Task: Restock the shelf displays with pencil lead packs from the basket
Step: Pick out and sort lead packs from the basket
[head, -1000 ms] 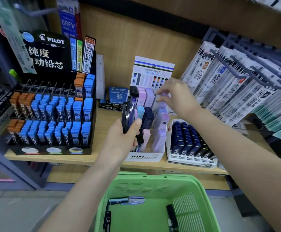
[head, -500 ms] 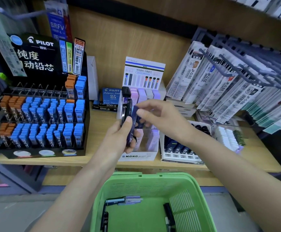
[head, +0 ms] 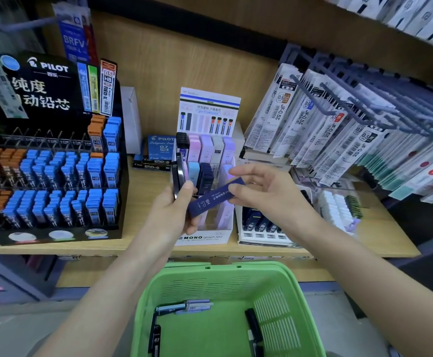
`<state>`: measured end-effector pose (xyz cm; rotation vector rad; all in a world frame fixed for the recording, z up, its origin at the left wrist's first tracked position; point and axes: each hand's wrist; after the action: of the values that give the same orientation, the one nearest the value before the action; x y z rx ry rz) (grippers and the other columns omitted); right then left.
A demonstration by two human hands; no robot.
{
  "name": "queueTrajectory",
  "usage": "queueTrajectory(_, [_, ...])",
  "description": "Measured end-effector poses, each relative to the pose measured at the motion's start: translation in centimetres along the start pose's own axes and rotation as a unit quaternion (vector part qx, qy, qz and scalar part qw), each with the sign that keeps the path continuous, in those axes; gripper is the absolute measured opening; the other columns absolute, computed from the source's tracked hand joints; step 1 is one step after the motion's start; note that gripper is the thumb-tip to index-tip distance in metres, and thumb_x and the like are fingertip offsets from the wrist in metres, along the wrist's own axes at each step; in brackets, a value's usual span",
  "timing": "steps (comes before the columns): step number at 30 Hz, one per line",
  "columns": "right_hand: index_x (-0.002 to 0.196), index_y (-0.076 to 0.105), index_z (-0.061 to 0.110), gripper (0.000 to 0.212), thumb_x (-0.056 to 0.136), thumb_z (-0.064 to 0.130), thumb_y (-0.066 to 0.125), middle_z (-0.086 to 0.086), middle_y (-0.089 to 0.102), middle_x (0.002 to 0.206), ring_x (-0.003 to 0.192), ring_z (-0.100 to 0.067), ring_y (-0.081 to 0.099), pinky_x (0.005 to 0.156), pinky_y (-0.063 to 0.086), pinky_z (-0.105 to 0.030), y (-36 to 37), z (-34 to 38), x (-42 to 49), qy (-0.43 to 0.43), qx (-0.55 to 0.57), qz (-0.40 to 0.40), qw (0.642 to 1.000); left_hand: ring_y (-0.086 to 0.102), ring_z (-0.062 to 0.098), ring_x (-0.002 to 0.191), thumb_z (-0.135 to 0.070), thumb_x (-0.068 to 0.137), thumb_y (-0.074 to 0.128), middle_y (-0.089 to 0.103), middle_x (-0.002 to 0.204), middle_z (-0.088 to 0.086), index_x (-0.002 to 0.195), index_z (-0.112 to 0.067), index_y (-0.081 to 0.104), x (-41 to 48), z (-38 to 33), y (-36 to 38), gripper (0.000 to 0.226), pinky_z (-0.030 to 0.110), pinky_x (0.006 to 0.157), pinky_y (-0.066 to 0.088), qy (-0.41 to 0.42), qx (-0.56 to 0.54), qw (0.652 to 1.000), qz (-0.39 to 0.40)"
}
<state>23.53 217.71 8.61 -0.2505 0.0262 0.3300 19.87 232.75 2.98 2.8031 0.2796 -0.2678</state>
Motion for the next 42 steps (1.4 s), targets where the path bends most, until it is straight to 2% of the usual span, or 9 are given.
queueTrajectory(6, [0.085,0.067,0.028,0.023,0.08,0.007,0.072,0.002,0.068,0.085,0.066,-0.014,0.065,0.07,0.054,-0.034,1.0,-1.5,-1.6,0.008,-0.145,0.055,0.988,0.036,0.003,0.036,-0.028,0.1,0.041,0.043,0.054,-0.003,0.09,-0.011,0.049,-0.2,-0.1,-0.1,0.021,0.013,0.037,0.032,0.05,0.091,0.993,-0.049])
queueTrajectory(12, [0.088,0.062,0.025,0.02,0.08,0.009,0.07,0.011,0.063,0.075,0.066,-0.004,0.058,0.063,0.045,-0.013,2.5,-2.7,-2.2,-0.031,-0.24,0.127,0.962,0.039,0.002,0.036,-0.025,0.099,0.043,0.05,0.062,0.0,0.087,-0.013,0.05,-0.2,-0.1,0.1,0.019,0.013,0.037,0.032,0.054,0.114,0.991,-0.038])
queueTrajectory(15, [0.083,0.055,0.027,0.023,0.08,0.009,0.069,0.008,0.063,0.078,0.066,-0.004,0.06,0.058,0.041,-0.01,2.1,-2.8,-1.6,-0.035,-0.247,0.095,0.964,0.038,0.003,0.038,-0.026,0.1,0.04,0.051,0.063,0.0,0.092,-0.011,0.05,-0.1,-0.3,-0.3,0.02,0.013,0.038,0.032,0.061,0.117,0.99,-0.05])
queueTrajectory(19, [0.087,0.042,0.031,0.039,0.08,0.003,0.067,-0.001,0.064,0.083,0.062,-0.012,0.062,0.063,0.051,-0.025,0.4,-2.7,-0.1,-0.054,-0.217,-0.001,0.975,0.038,0.004,0.041,-0.028,0.1,0.038,0.052,0.069,-0.001,0.094,-0.015,0.051,0.1,-0.6,-0.9,0.019,0.014,0.04,0.034,0.054,0.115,0.99,-0.069])
queueTrajectory(22, [0.091,0.044,0.03,0.027,0.088,0.009,0.062,0.001,0.062,0.085,0.072,-0.016,0.063,0.068,0.048,-0.025,-0.4,-3.4,1.1,-0.079,-0.221,-0.044,0.971,0.038,0.005,0.042,-0.029,0.1,0.038,0.052,0.069,-0.001,0.095,-0.015,0.051,0.1,-0.7,-1.0,0.02,0.014,0.04,0.034,0.05,0.116,0.99,-0.067])
queueTrajectory(26, [0.093,0.057,0.02,0.006,0.092,0.014,0.057,0.003,0.064,0.087,0.075,-0.009,0.056,0.071,0.044,-0.017,-0.2,-5.0,2.6,-0.123,-0.278,-0.057,0.951,0.04,0.007,0.047,-0.031,0.1,0.037,0.053,0.07,-0.002,0.095,-0.018,0.051,0.0,-0.8,-1.0,0.02,0.017,0.045,0.036,0.043,0.126,0.989,-0.067])
queueTrajectory(33, [0.1,0.066,0.016,0.016,0.084,0.014,0.069,0.008,0.06,0.089,0.082,-0.007,0.055,0.077,0.041,-0.011,0.4,-6.8,3.9,-0.13,-0.371,-0.031,0.919,0.04,0.007,0.045,-0.029,0.1,0.037,0.053,0.069,-0.002,0.093,-0.018,0.051,0.2,-0.8,-1.1,0.019,0.016,0.043,0.035,0.039,0.112,0.99,-0.076])
queueTrajectory(38, [0.094,0.069,0.013,0.013,0.082,0.017,0.071,-0.001,0.065,0.091,0.091,-0.018,0.052,0.084,0.041,-0.029,0.8,-7.3,4.3,-0.185,-0.47,-0.025,0.863,0.041,0.006,0.046,-0.03,0.101,0.036,0.054,0.068,-0.004,0.094,-0.021,0.052,0.3,-0.7,-1.2,0.019,0.018,0.046,0.035,0.037,0.115,0.99,-0.074])
queueTrajectory(42, [0.096,0.073,0.015,0.015,0.081,0.018,0.072,-0.003,0.066,0.09,0.093,-0.024,0.053,0.082,0.039,-0.034,1.2,-7.8,4.6,-0.216,-0.519,-0.036,0.826,0.04,0.002,0.042,-0.03,0.101,0.036,0.052,0.071,-0.004,0.091,-0.02,0.053,0.4,-0.6,-1.2,0.021,0.016,0.045,0.035,0.038,0.124,0.989,-0.071])
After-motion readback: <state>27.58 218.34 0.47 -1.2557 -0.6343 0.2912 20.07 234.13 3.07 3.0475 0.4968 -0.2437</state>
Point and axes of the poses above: each hand's wrist, its own x-axis towards the middle knuckle, its own y-axis out of the palm, z = x × y
